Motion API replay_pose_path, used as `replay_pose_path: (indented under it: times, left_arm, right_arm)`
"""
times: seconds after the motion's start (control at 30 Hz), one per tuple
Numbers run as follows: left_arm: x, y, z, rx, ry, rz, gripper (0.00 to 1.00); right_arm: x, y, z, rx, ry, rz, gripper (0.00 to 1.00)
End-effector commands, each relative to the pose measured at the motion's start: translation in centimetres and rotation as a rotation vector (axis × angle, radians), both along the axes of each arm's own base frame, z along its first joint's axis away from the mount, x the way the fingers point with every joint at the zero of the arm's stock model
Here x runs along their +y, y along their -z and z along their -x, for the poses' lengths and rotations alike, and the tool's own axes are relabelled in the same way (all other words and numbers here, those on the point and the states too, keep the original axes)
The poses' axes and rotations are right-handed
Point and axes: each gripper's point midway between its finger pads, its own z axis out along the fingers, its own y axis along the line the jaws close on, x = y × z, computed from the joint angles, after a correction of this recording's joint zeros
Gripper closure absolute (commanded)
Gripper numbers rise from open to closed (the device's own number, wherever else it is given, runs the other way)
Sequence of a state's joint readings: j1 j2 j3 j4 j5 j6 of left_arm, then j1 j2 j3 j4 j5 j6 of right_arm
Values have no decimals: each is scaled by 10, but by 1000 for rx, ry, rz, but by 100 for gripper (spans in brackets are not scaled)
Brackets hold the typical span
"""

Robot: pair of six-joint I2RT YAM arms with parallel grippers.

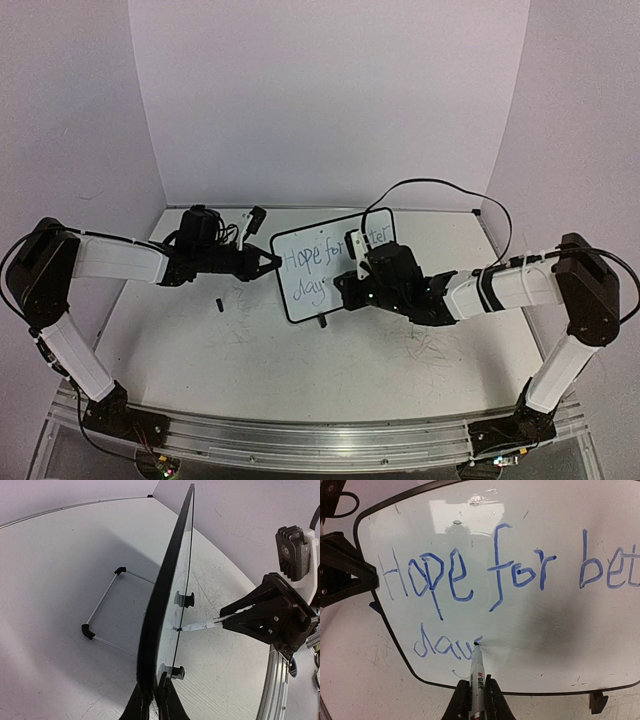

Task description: Write a sentence on the whiteboard

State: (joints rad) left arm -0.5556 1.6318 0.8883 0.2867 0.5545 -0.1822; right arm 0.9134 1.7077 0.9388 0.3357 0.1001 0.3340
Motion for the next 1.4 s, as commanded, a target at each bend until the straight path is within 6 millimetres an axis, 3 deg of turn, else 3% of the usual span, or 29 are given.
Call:
replay_pose_path:
  times: [0.0, 0.33, 0.7, 1.1, 1.37]
  left_arm:
    - [10, -2, -10, -60, -51, -53, 100]
    - [10, -2, -10, -57, -52, -53, 100]
    - [10, -3, -10, -59, -51, -51, 100]
    - [10, -5, -10, -62, -51, -50, 100]
    - [10, -2, -10, -57, -49, -52, 100]
  right_arm:
    - [-5, 11, 0, 8, 10, 30, 100]
    - [-16, 2, -6, -21, 76, 35, 100]
    - [-19, 14, 1, 5, 62, 50, 100]
    - [7, 0, -2, -9, 9, -10, 100]
    - [7, -7, -2, -19, 9, -21, 100]
